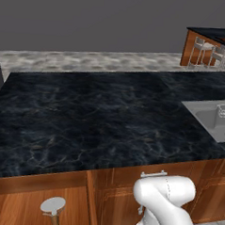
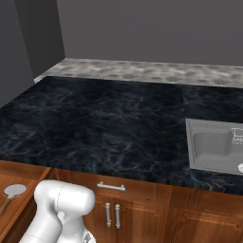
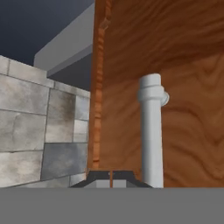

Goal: Take the pizza cutter from the drawer on the left and place it on the dining counter for cutting.

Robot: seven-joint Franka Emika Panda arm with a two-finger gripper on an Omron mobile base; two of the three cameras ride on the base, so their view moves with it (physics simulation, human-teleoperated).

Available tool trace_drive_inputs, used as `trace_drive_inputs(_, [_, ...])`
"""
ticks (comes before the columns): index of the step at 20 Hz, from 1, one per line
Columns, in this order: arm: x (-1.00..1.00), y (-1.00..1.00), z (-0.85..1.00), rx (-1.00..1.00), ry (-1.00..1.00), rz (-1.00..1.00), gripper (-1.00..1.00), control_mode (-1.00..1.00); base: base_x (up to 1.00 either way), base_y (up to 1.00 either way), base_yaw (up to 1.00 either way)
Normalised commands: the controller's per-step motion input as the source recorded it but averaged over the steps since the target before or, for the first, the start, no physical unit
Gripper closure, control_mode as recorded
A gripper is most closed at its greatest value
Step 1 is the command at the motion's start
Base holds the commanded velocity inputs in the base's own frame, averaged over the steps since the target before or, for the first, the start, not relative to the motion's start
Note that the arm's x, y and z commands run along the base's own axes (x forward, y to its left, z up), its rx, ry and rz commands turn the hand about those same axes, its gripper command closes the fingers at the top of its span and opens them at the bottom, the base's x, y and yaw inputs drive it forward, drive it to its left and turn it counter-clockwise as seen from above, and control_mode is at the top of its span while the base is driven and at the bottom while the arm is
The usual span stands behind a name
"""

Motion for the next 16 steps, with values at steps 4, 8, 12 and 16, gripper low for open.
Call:
trace_drive_inputs(4, [-0.4,0.0,-0.01,0.0,0.02,0.0,1.0,-1.0,0.0,0.0,0.0])
trace_drive_inputs(8, [0.0,0.0,0.0,0.0,0.0,0.0,1.0,-1.0,0.0,0.0,0.0])
trace_drive_inputs(12, [0.0,0.0,0.0,0.0,0.0,0.0,-1.0,-1.0,0.0,0.0,0.0])
trace_drive_inputs(16, [0.0,0.0,0.0,0.0,0.0,0.0,-1.0,-1.0,0.0,0.0,0.0])
